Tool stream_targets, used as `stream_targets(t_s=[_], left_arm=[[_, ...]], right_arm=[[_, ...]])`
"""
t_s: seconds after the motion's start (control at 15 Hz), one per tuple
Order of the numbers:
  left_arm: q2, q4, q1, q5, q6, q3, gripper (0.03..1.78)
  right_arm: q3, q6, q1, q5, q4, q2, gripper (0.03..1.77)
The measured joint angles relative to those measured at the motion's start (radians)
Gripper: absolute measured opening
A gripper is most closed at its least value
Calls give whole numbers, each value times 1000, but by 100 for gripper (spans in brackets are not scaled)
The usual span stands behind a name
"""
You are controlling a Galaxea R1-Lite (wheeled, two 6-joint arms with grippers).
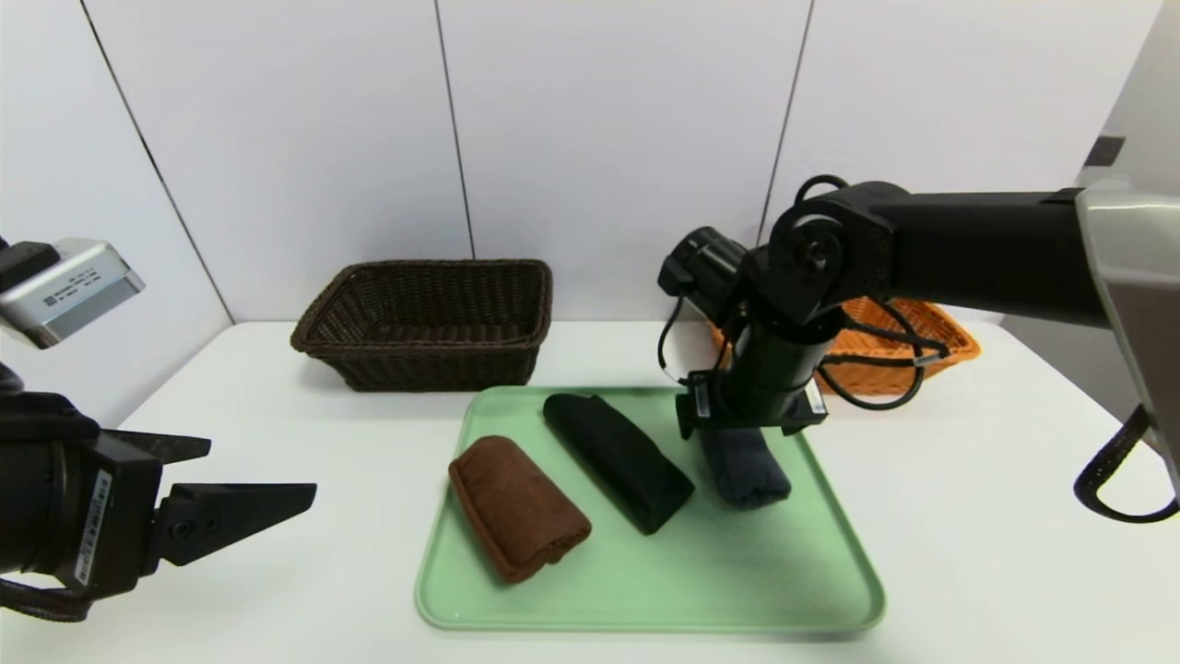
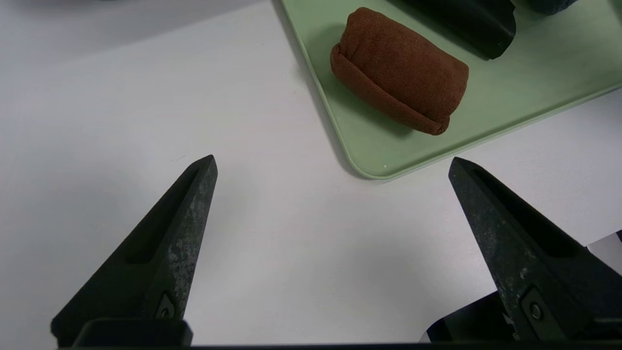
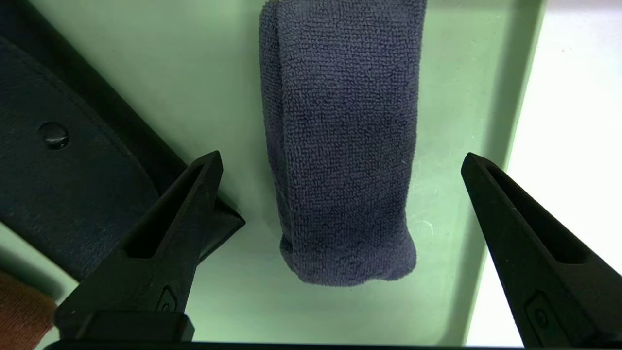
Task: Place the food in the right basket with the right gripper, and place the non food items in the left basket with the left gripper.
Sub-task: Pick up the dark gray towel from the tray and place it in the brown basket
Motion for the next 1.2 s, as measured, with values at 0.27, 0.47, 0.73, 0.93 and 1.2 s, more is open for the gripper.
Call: stream_targets(t_s=[0.27, 0.47, 0.73, 0.93, 1.2], left_arm=[[0, -3, 0, 0, 0, -1, 169], [1, -4, 0, 0, 1, 4, 169], [3, -6, 0, 0, 4, 4, 169], [8, -14, 0, 0, 4, 3, 169], [13, -17, 0, 1, 4, 3, 169]], right_arm=[[0, 0, -1, -3, -11, 22, 170], [0, 0, -5, -3, -16, 34, 170], [-1, -2, -10, -3, -29, 50, 170], [-2, -2, -10, -3, -51, 60, 170], [-2, -2, -10, -3, -52, 67, 156]])
